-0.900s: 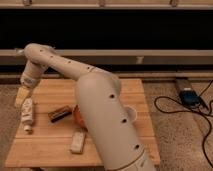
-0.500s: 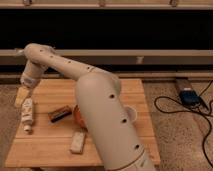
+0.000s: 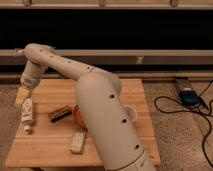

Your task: Push the ceramic bowl across the table

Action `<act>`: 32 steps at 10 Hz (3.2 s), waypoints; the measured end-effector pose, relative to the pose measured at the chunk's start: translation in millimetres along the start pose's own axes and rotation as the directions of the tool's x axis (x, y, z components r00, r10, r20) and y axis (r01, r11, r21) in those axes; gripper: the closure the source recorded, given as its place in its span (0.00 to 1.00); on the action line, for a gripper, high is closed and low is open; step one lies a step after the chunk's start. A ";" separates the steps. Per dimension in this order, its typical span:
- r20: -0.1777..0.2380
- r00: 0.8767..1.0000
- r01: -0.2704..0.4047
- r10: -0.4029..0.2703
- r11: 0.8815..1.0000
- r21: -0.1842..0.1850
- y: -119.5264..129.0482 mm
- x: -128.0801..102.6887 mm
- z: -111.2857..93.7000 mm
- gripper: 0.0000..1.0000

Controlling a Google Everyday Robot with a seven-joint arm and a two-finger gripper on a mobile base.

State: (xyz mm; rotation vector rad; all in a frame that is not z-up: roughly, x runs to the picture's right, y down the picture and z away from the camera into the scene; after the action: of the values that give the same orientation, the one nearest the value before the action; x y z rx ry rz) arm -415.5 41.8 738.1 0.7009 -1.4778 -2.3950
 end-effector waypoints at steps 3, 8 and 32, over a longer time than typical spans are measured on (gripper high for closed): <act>0.000 1.000 0.000 0.000 1.000 0.000 0.0 0.0 0.0 0.20; 0.000 1.000 0.000 0.000 1.000 0.000 0.0 0.0 0.0 0.20; 0.156 0.923 -0.267 0.352 0.877 -0.400 6.2 -246.2 -42.1 0.20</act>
State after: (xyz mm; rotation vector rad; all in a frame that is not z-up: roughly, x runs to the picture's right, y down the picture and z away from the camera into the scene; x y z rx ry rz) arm -183.3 114.8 794.8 0.0942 -1.0529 -2.4464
